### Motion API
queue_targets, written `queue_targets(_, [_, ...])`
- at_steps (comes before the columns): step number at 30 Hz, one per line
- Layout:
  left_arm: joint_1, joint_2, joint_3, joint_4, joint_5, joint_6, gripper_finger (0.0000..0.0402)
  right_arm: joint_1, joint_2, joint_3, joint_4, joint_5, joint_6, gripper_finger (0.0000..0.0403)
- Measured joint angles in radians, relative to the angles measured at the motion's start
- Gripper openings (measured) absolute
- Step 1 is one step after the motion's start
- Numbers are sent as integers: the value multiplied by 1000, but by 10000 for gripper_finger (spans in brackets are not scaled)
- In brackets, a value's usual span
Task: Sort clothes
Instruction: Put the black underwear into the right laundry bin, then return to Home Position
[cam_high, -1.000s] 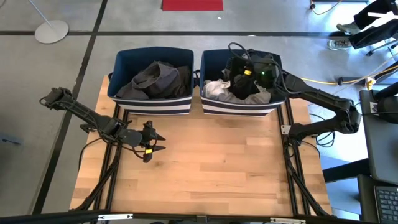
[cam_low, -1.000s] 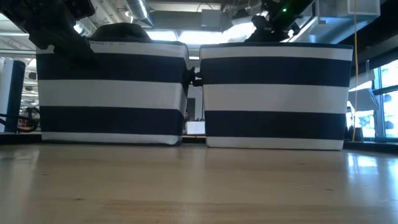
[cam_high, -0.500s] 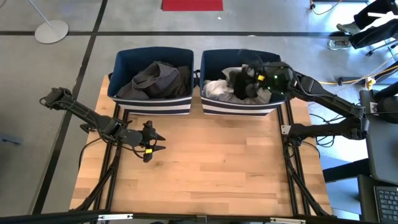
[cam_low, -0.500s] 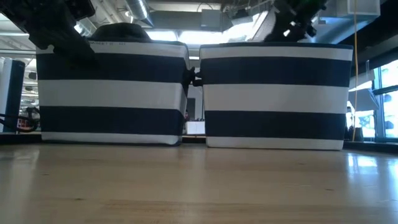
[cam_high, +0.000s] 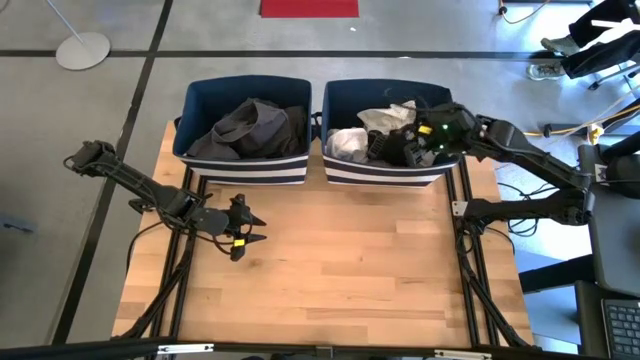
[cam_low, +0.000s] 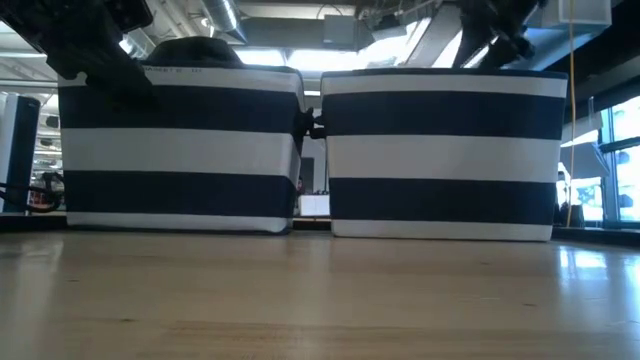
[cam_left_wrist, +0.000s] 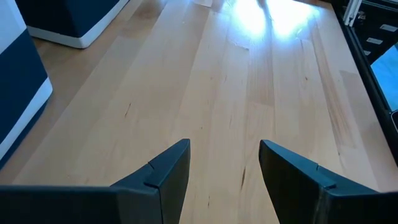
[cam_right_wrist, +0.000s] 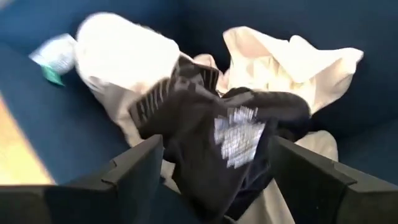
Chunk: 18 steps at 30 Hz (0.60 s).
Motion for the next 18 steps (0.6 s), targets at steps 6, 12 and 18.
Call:
queue_targets(6, [0, 0, 0, 0, 0, 0, 182, 0, -1, 125, -46, -25, 69, 292])
queue_targets(12, [0, 0, 0, 1, -1, 10, 182, 58, -1, 135, -26, -117, 35, 292])
queue_targets(18, [0, 0, 0, 46, -33, 60, 182, 248, -1, 38, 163, -102, 1, 292])
